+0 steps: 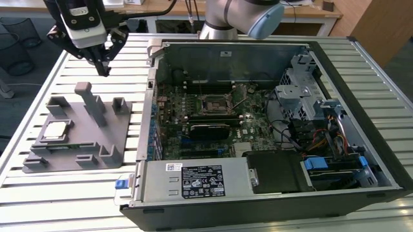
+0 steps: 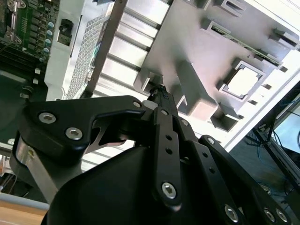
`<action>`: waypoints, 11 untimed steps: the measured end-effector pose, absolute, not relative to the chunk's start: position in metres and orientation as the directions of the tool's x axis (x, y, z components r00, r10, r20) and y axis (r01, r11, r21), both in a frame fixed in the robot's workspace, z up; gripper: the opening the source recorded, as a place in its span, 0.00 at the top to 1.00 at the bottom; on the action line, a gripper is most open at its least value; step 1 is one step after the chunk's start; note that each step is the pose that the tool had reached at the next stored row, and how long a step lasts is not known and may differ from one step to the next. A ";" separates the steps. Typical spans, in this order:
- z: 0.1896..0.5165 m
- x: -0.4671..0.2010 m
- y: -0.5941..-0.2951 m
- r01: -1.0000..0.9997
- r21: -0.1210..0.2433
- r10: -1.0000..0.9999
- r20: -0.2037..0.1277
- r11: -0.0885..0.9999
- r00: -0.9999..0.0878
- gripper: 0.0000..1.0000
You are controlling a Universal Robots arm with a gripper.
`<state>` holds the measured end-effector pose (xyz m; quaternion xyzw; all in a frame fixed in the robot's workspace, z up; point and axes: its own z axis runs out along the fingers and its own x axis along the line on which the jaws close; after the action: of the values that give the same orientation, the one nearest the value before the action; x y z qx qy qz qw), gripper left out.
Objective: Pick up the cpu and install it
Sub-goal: 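Reach for the cpu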
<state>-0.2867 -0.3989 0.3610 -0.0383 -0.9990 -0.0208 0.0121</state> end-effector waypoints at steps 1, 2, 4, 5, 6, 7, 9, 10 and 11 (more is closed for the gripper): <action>0.361 -0.289 -0.399 0.077 0.040 0.076 0.026 0.996 -0.997 0.89; 0.360 -0.291 -0.399 0.077 0.040 0.076 0.026 0.996 -0.997 0.89; 0.360 -0.296 -0.399 0.077 0.041 0.076 0.026 0.996 -0.997 0.89; 0.360 -0.298 -0.399 0.077 0.041 0.076 0.026 0.996 -0.997 0.89; 0.359 -0.300 -0.399 0.077 0.041 0.076 0.026 0.996 -0.997 0.89; 0.359 -0.302 -0.399 0.077 0.040 0.076 0.026 0.996 -0.997 0.89; 0.358 -0.305 -0.399 0.077 0.040 0.076 0.027 0.996 -0.997 0.89; 0.358 -0.307 -0.399 0.077 0.040 0.076 0.027 0.996 -0.997 0.89; 0.357 -0.308 -0.399 0.077 0.040 0.076 0.027 0.996 -0.997 0.89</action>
<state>-0.3084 -0.3989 0.3575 -0.0383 -0.9990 -0.0207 0.0128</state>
